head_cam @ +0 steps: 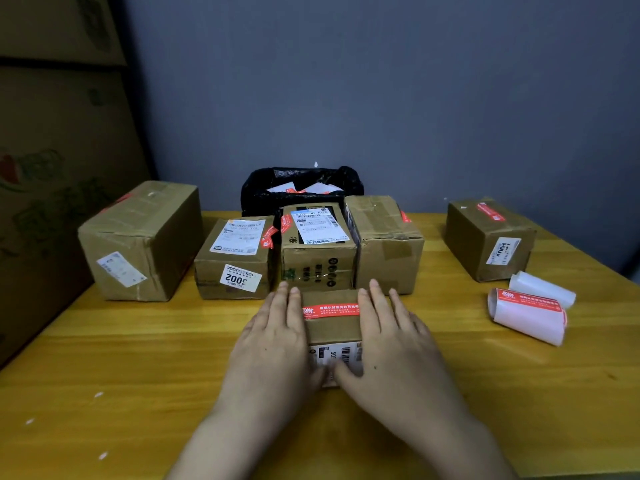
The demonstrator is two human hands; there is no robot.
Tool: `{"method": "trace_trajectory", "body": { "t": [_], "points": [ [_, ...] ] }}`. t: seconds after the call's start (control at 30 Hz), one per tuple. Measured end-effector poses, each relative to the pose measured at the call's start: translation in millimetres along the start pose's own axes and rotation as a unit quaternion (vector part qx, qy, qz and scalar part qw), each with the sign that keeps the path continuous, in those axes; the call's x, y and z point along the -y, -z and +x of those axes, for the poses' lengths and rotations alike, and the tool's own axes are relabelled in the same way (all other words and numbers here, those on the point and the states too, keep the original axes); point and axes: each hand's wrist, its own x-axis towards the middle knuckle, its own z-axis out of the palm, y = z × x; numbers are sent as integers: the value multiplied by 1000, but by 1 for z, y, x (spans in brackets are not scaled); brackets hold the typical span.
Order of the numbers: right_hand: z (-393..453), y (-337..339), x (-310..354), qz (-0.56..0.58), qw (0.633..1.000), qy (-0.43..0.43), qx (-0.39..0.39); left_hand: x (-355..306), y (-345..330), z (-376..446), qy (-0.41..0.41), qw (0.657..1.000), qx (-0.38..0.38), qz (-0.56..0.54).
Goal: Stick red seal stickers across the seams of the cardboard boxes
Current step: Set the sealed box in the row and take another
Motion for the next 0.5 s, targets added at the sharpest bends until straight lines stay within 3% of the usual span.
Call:
{"method": "trace_trajectory", "body": {
  "t": [0.4, 0.5],
  "points": [
    [-4, -2, -10, 36, 999, 25, -16, 16, -3, -1, -31, 996, 32, -81],
    [-1, -8, -14, 72, 997, 19, -13, 25, -8, 1, -35, 984, 44, -167]
  ]
}}
